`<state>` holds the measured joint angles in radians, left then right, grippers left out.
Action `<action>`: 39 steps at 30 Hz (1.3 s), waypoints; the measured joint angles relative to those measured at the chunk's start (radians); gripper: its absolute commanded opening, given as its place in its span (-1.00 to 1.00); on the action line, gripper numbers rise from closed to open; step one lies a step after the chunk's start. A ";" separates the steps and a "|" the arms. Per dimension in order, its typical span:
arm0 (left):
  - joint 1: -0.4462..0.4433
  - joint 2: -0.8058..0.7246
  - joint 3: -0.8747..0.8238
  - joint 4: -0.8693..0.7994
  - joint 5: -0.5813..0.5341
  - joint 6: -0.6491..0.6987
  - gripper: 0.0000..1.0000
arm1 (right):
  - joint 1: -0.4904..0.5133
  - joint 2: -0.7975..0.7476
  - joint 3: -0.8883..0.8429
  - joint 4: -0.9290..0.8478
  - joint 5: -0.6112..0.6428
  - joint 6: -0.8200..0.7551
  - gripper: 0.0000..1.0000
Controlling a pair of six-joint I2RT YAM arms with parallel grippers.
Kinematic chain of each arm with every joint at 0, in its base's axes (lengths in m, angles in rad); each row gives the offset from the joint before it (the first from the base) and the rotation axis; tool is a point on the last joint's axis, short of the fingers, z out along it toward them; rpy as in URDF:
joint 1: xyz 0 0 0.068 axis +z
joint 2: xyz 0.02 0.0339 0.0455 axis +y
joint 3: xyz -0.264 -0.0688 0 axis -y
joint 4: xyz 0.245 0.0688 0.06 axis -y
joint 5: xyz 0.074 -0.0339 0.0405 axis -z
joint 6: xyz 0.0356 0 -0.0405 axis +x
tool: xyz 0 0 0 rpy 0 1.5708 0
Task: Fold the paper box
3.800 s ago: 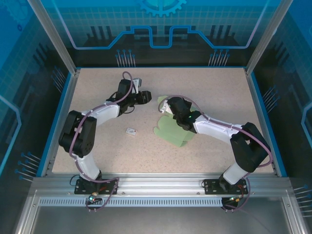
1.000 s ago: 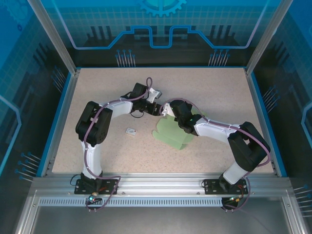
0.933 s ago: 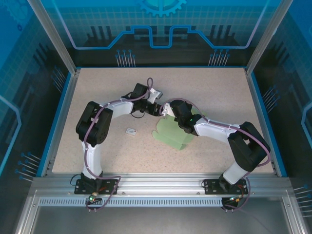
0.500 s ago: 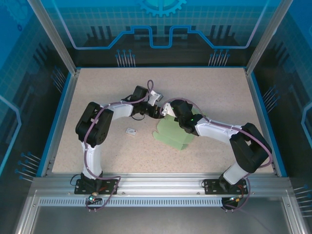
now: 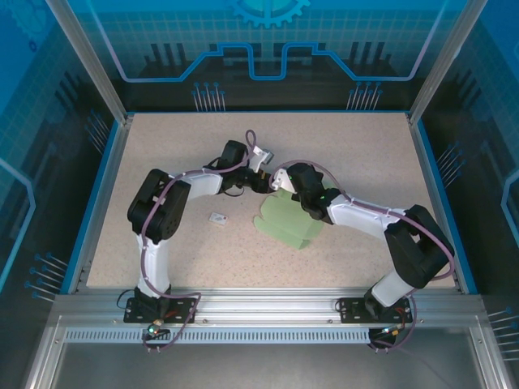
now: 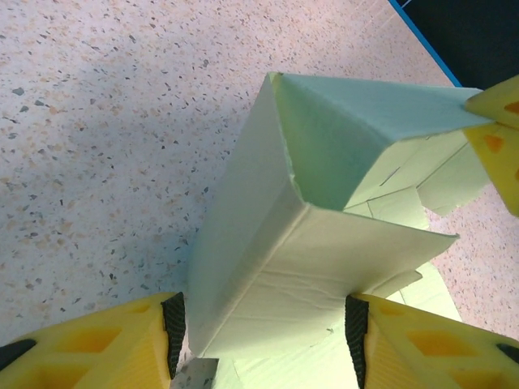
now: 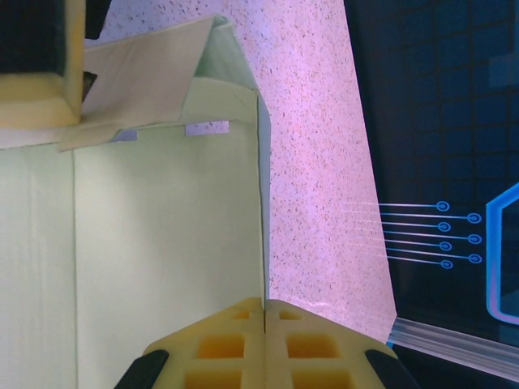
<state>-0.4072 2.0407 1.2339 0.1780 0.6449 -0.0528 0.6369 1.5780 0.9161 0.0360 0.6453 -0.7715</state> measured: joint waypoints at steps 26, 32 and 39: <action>-0.033 0.021 -0.013 0.111 -0.063 -0.058 -0.03 | -0.010 -0.003 -0.007 -0.009 -0.018 0.020 -1.00; -0.043 0.021 -0.014 0.121 -0.099 -0.080 -0.03 | -0.010 -0.003 -0.007 -0.009 -0.018 0.021 -1.00; -0.049 0.021 -0.054 0.176 -0.124 -0.106 0.00 | -0.010 -0.003 -0.007 -0.010 -0.019 0.024 -1.00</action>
<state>-0.4564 2.0621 1.1801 0.3542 0.5213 -0.1589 0.6273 1.5745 0.9092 0.0257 0.6258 -0.7479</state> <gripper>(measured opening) 0.488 0.052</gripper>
